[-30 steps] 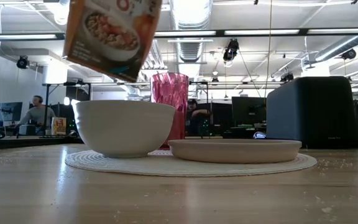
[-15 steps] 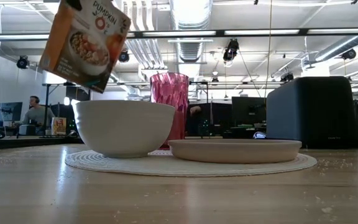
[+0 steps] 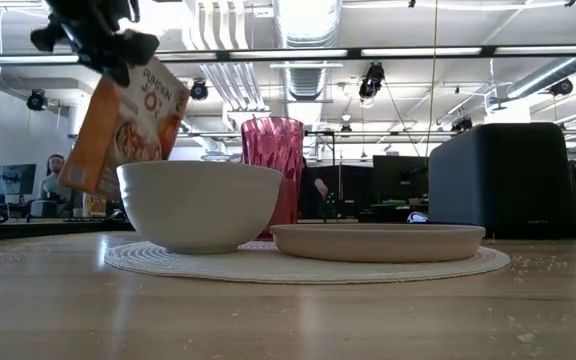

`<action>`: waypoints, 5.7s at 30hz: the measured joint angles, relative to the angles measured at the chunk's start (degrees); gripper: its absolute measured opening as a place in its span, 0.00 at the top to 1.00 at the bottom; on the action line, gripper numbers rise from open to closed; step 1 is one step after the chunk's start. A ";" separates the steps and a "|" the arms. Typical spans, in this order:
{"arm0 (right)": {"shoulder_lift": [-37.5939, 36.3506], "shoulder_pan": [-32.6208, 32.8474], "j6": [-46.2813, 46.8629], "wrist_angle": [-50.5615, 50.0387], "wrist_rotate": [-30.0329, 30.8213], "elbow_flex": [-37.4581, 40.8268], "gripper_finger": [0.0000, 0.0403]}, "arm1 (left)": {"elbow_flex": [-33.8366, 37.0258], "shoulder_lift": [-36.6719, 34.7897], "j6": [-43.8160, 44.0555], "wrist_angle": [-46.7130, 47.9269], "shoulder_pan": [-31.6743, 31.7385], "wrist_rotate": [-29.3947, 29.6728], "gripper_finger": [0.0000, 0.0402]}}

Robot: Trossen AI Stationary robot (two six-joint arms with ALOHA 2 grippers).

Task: Arrange a breakfast setting
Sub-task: Pour the cereals from the cereal box into the white bowl, then put the toasted bagel on top of the gray plate on white table mat

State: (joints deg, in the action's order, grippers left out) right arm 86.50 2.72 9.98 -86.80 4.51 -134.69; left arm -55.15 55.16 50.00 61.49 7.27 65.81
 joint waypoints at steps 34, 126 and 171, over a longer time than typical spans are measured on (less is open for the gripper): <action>0.57 0.00 -19.98 0.51 -0.02 0.24 0.52 | 15.45 -0.02 18.66 -2.34 0.94 5.61 1.00; 22.43 2.64 57.08 10.14 7.37 0.21 0.52 | -25.88 2.46 -22.81 12.94 0.28 3.29 0.30; 14.52 -6.07 19.99 -3.13 9.97 0.26 0.52 | -27.09 1.64 -27.41 15.92 -1.30 -15.22 0.30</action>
State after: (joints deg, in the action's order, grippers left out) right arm 101.02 -3.35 29.97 -89.93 14.48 -134.43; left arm -82.25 56.80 22.59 77.41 5.97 50.59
